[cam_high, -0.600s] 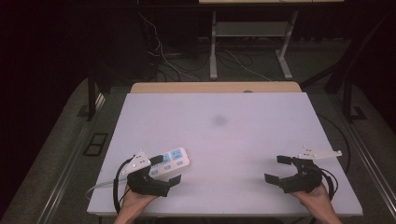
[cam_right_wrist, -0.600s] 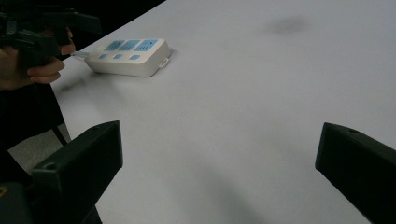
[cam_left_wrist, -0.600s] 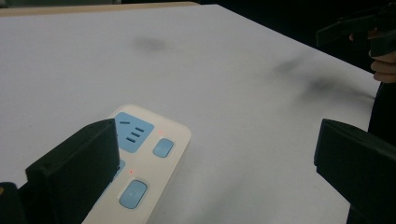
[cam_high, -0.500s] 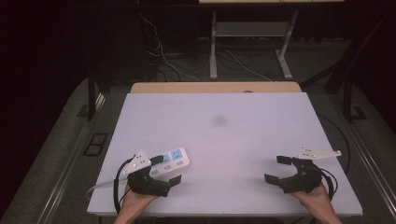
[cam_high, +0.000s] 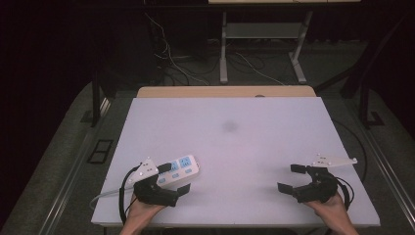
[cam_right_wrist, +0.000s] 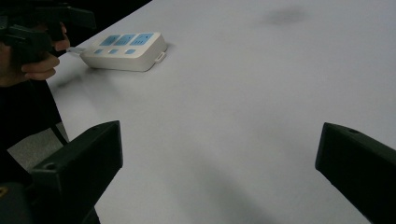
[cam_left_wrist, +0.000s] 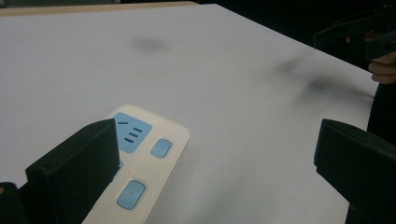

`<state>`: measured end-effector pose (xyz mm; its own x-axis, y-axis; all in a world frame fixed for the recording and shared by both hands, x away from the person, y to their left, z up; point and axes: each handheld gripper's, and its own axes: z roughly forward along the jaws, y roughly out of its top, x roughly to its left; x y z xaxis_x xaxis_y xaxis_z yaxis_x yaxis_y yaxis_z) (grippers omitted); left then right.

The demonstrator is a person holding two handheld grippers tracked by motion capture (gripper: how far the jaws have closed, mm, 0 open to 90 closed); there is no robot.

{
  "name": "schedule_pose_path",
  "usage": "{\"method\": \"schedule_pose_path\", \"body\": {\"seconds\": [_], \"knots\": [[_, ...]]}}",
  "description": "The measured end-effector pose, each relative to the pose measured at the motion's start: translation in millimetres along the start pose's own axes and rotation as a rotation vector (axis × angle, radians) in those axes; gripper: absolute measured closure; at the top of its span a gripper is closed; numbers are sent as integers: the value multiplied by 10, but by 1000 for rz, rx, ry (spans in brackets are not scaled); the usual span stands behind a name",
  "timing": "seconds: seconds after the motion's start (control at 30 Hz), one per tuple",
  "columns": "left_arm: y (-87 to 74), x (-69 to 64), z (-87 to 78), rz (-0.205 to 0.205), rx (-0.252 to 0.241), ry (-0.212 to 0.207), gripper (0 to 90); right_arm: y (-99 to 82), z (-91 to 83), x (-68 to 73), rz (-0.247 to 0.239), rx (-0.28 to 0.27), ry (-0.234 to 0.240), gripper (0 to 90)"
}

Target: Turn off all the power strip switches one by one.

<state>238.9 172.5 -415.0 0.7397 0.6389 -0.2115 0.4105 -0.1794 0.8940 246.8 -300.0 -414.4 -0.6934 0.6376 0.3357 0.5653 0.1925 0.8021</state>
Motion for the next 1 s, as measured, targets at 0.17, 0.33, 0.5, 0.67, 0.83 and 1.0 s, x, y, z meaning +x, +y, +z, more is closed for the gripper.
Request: {"method": "schedule_pose_path", "body": {"seconds": [0.17,0.33,0.5,0.67,0.83,1.0], "knots": [[14,-1,-7,-9,-9,-6,0,-5,5,-5,0,7,-3,6],[34,3,-15,-11,-3,-4,0,-6,1,-10,4,9,-3,6],[73,-5,-18,-5,20,-3,0,-8,-2,-21,1,6,-7,6],[117,22,-41,-8,45,12,0,-12,-15,-27,7,9,-12,6],[163,53,-86,-13,64,25,0,-13,-29,-39,10,5,-19,6],[233,72,-136,-11,98,35,0,-15,-21,-49,8,12,-21,6]]}}
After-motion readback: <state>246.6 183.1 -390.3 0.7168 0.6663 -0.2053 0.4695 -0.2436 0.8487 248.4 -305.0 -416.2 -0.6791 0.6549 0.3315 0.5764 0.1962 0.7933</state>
